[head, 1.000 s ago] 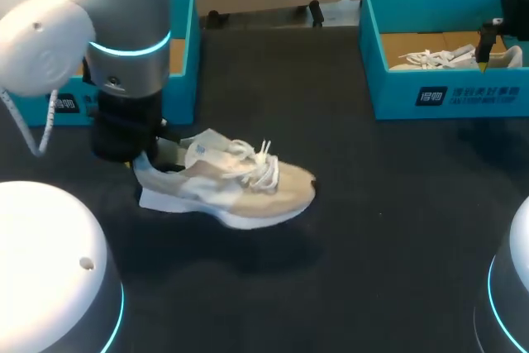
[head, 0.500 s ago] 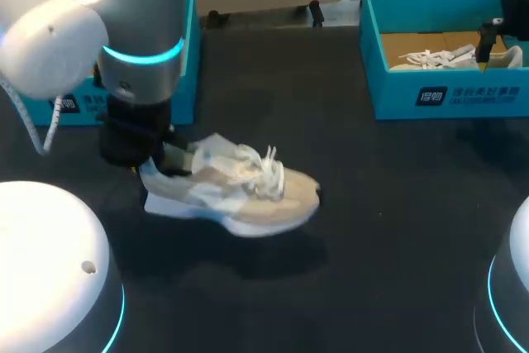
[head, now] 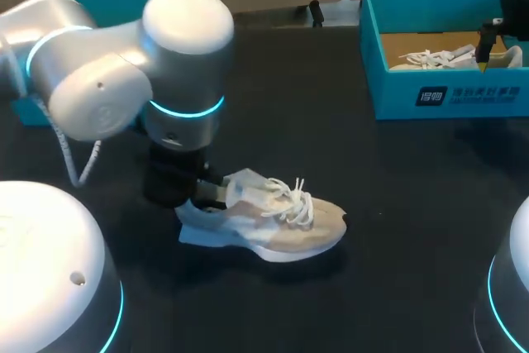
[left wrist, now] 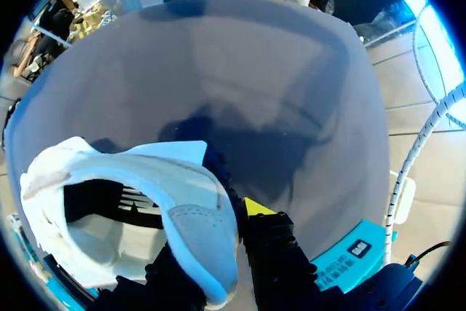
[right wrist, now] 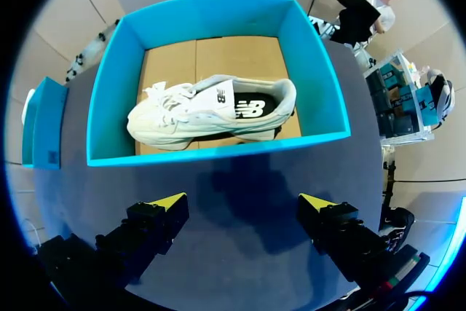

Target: Take the shoe out of the shoebox, open the shoe tongue, remove and reinsert the insole, then place the shoe into the shoebox

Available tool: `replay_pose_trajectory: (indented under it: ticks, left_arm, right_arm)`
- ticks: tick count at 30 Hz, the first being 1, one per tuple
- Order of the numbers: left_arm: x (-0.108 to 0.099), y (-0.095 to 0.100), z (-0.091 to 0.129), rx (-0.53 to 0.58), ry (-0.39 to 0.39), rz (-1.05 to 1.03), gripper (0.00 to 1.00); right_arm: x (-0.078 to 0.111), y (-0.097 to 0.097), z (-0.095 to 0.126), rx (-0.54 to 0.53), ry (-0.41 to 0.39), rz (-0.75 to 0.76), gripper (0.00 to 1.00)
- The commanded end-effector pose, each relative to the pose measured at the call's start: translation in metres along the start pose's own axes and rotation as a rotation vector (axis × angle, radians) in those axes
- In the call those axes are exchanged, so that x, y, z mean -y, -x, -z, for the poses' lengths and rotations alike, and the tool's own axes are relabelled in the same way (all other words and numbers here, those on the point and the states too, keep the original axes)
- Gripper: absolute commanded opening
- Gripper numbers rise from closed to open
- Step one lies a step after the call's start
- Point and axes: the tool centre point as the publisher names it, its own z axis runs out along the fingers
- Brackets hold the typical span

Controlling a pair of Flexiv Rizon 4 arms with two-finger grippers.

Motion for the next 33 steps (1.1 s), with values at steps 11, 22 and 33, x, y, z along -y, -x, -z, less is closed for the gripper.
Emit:
replay_pose_trajectory:
  ticks: [11,22,33]
  left_arm:
    - [-0.011,0.031,-0.028,-0.035,-0.021,0.027,0.00]
    - [-0.007,0.048,-0.033,-0.059,0.050,0.013,0.00]
    - [-0.015,0.060,-0.043,-0.078,0.068,0.012,0.00]
  right_arm:
    - [0.001,0.000,0.000,-0.001,0.002,-0.001,1.00]
    - [0.001,0.000,0.000,-0.001,0.002,-0.001,1.00]
    - [0.001,0.000,0.000,-0.001,0.002,-0.001,1.00]
